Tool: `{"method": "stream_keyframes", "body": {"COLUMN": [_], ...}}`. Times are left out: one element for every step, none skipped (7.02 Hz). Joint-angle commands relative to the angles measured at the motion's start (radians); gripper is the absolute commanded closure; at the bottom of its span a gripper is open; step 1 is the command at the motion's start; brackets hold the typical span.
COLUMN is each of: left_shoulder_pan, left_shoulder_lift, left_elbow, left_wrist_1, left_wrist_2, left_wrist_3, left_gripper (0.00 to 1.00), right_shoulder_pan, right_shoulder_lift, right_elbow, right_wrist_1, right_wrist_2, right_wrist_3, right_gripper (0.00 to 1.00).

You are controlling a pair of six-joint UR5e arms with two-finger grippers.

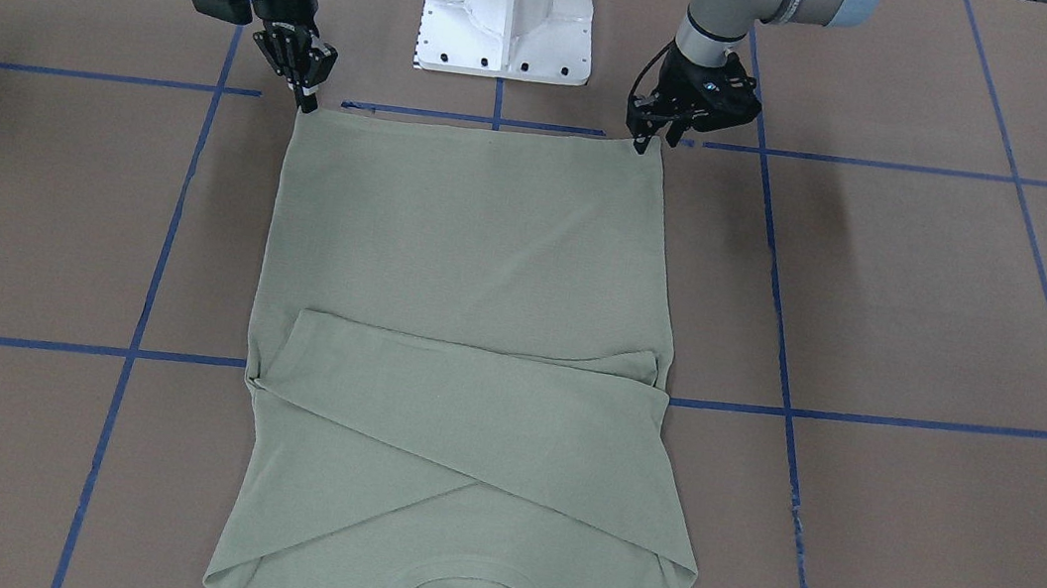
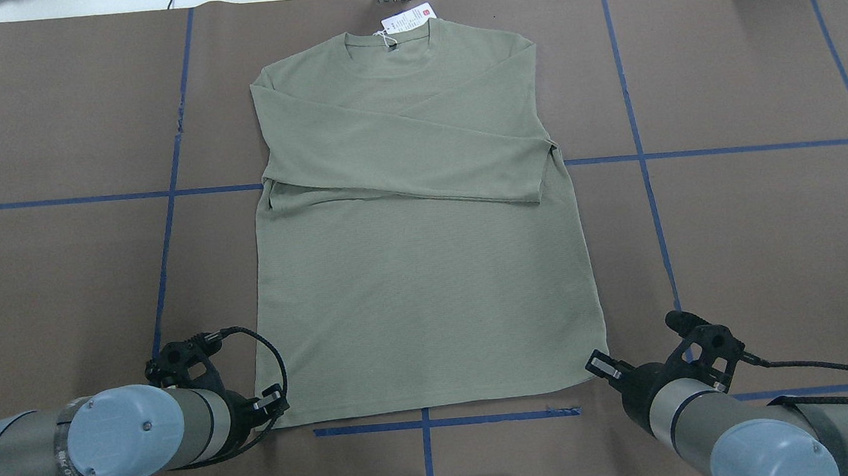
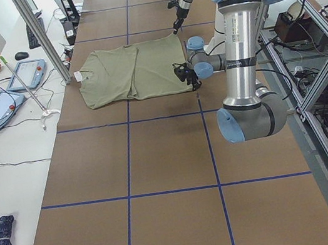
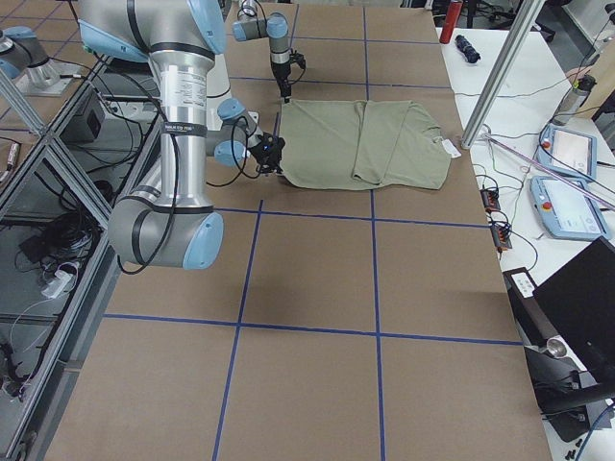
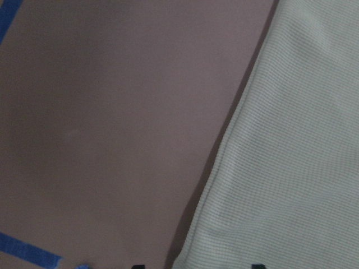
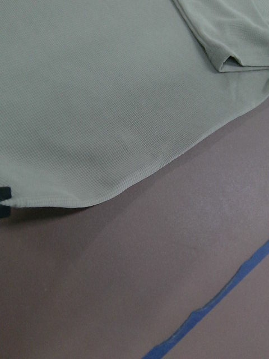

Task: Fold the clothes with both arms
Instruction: 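Move both grippers to the hem corners nearest the robot and grasp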

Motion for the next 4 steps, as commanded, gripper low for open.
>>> {"method": "stream_keyframes", "body": {"left_shoulder_pan": [0.008, 0.009, 0.009, 0.008], "left_shoulder_lift": [0.000, 0.000, 0.000, 0.000], "left_elbow": [0.001, -0.001, -0.004, -0.025], "left_wrist_1": [0.001, 0.001, -0.001, -0.001], "left_wrist_2": [-0.001, -0.001, -0.003, -0.006], "left_wrist_3": [-0.002, -0.002, -0.004, -0.004], "left_gripper": [0.92, 1.00, 1.00, 1.00], "right_shoulder_pan": [0.000, 0.000, 0.000, 0.001], "right_shoulder_lift": [0.000, 0.002, 0.002, 0.000], "right_elbow": [-0.002, 0.000, 0.000, 0.006], "right_wrist_1": [0.000, 0.000, -0.002, 0.000], "right_wrist_2": [0.000, 0.000, 0.000, 0.000], "right_wrist_3": [0.000, 0.000, 0.000, 0.002], "right_gripper": [1.00, 1.00, 1.00, 1.00]}}
